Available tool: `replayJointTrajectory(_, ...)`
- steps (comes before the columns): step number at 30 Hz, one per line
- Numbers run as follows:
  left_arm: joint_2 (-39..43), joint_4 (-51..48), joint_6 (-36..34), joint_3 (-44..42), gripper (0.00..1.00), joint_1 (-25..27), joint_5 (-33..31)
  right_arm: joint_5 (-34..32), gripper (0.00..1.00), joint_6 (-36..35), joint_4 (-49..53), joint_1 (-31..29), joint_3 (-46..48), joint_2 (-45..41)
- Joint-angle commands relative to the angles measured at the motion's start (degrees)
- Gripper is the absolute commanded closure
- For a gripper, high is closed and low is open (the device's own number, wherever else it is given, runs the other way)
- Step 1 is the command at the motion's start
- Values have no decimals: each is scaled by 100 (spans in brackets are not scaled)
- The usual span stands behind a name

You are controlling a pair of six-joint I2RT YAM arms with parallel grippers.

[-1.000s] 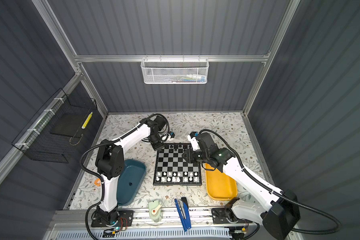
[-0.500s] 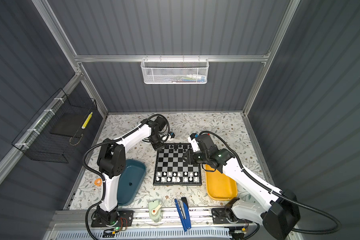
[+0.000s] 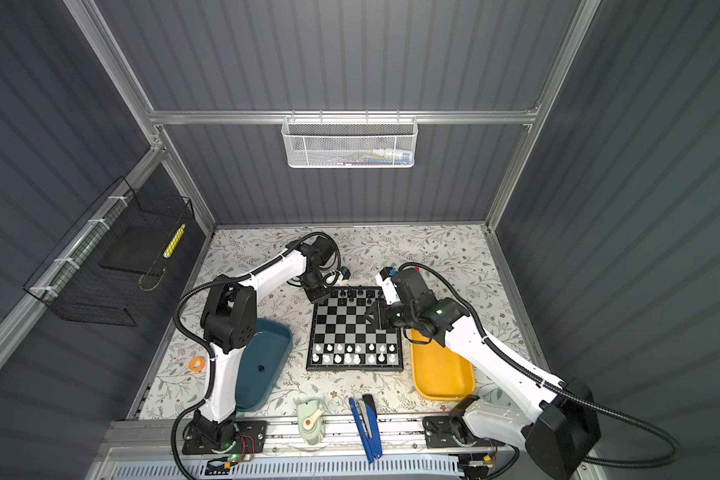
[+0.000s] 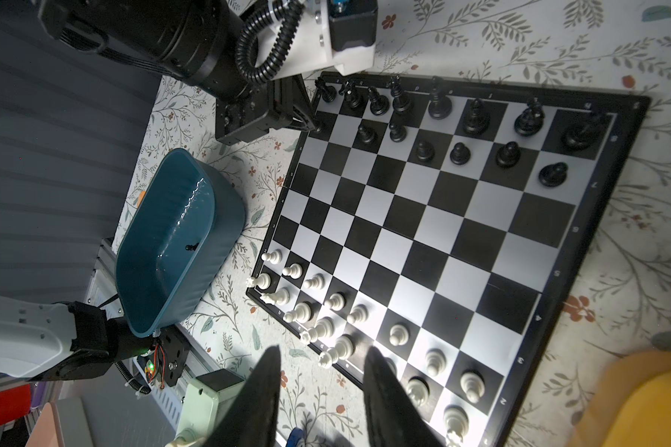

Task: Set up the chess pieces on the board
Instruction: 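Lower the black pawn onto an empty square in the black pawn row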

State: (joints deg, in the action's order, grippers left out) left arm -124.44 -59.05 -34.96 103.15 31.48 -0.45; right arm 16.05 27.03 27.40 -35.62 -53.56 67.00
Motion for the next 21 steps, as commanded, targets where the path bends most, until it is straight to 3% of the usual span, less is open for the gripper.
replayJointTrajectory(1, -63, -49, -36, 153, 93, 24, -26, -49, 62, 38, -39, -32, 65, -83)
replayJointTrajectory(11, -71, 25, -37, 117, 91, 24, -34, -49, 62, 38, -75, -24, 83, -56)
replayJointTrajectory(21, -29, 60, -29, 25, 81, 24, -69, -34, 62, 57, -120, -22, 122, -50)
